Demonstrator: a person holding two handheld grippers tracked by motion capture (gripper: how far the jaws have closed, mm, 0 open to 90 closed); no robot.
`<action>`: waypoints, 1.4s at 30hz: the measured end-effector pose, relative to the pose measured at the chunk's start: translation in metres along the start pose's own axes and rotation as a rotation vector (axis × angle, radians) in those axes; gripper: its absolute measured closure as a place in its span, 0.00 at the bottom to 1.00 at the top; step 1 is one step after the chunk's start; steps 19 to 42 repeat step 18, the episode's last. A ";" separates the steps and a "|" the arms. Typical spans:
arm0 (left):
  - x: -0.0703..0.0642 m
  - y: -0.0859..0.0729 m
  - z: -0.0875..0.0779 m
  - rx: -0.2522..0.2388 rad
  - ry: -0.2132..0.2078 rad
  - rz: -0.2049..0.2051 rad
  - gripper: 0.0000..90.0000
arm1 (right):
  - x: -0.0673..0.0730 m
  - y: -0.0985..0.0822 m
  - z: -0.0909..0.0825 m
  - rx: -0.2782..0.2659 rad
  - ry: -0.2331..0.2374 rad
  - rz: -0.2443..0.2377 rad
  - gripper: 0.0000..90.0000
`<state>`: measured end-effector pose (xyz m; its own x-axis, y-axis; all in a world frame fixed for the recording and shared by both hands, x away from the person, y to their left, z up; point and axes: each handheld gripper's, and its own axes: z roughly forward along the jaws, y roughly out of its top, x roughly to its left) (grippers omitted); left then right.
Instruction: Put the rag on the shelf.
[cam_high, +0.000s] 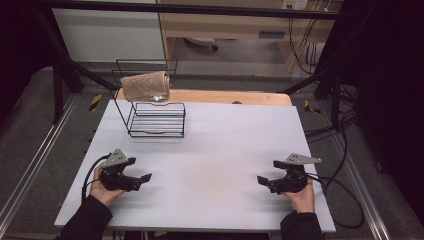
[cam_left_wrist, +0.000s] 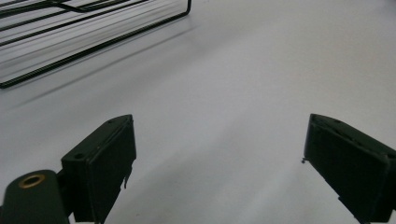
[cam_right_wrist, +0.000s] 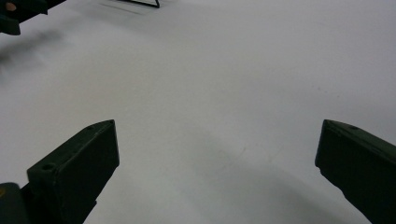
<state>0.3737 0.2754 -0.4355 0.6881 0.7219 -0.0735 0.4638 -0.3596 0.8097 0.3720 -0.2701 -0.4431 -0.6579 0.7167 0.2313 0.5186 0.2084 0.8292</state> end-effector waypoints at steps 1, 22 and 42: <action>0.000 -0.001 0.000 -0.001 -0.001 0.001 0.10 | 0.000 -0.001 -0.001 0.000 -0.002 0.005 0.00; -0.001 -0.004 0.002 0.014 -0.008 0.014 0.10 | -0.001 -0.011 -0.006 0.014 -0.011 0.006 0.00; -0.001 -0.004 0.002 0.014 -0.008 0.014 0.10 | -0.001 -0.011 -0.006 0.014 -0.011 0.006 0.00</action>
